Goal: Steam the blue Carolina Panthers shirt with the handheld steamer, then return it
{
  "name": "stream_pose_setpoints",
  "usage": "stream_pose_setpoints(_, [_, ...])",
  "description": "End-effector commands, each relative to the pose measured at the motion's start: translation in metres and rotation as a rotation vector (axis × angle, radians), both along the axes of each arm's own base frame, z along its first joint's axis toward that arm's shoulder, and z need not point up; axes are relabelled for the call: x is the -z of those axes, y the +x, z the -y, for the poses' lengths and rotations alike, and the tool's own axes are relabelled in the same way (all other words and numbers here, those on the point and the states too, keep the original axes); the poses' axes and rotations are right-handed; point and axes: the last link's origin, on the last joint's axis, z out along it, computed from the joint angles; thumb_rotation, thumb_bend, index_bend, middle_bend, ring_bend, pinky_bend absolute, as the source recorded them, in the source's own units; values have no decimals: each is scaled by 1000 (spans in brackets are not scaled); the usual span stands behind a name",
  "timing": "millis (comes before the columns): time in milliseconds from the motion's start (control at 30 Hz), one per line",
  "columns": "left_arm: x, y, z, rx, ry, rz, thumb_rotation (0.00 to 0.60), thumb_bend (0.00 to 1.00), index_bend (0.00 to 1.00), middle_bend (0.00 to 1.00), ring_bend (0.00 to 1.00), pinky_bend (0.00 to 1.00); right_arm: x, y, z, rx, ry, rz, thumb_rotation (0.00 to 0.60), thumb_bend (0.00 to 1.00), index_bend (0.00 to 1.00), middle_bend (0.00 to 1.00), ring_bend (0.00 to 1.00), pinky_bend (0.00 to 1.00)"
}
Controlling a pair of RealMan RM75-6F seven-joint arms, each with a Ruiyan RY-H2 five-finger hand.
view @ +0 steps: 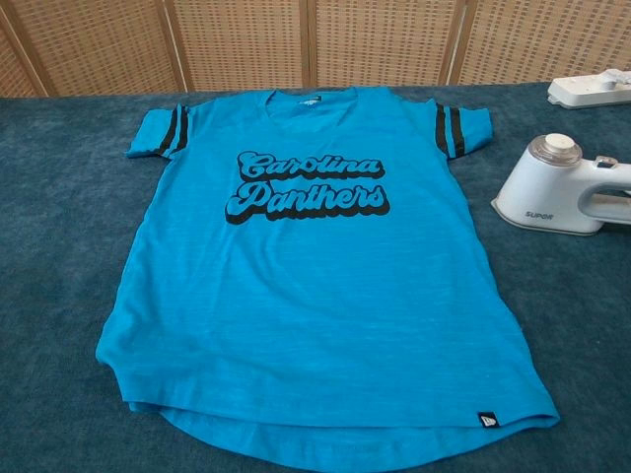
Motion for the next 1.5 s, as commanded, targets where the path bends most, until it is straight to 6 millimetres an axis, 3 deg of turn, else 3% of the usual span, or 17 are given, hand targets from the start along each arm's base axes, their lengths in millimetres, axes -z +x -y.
stream_pose_setpoints(33, [0, 0, 0, -2, -2, 0, 497, 156, 383, 248, 113, 159, 0, 0, 0, 2, 2, 0, 535, 315, 278, 337, 245, 168])
stream_pose_setpoints(400, [-4, 1, -1, 13, 10, -8, 501, 155, 384, 248, 114, 159, 1, 0, 0, -1, 0, 7, 536, 315, 278, 330, 245, 168])
stream_pose_setpoints(667, [4, 3, -4, 29, -42, -10, 499, 145, 384, 248, 114, 159, 0, 2, 0, 0, -5, 3, 533, 315, 278, 330, 245, 168])
stream_pose_setpoints(1133, [63, 43, -20, 213, -336, -99, 502, 157, 381, 248, 114, 159, -1, 4, -6, -1, -9, 6, 534, 315, 278, 329, 246, 168])
stream_pose_setpoints(1300, [87, 62, -23, 289, -407, -100, 494, 223, 375, 248, 114, 148, -3, 4, -11, -2, -17, 14, 537, 315, 278, 330, 245, 168])
stream_pose_setpoints(1500, [118, 78, -23, 360, -482, -121, 499, 293, 298, 248, 114, 144, -6, 1, -15, 5, -25, 21, 534, 315, 278, 329, 245, 168])
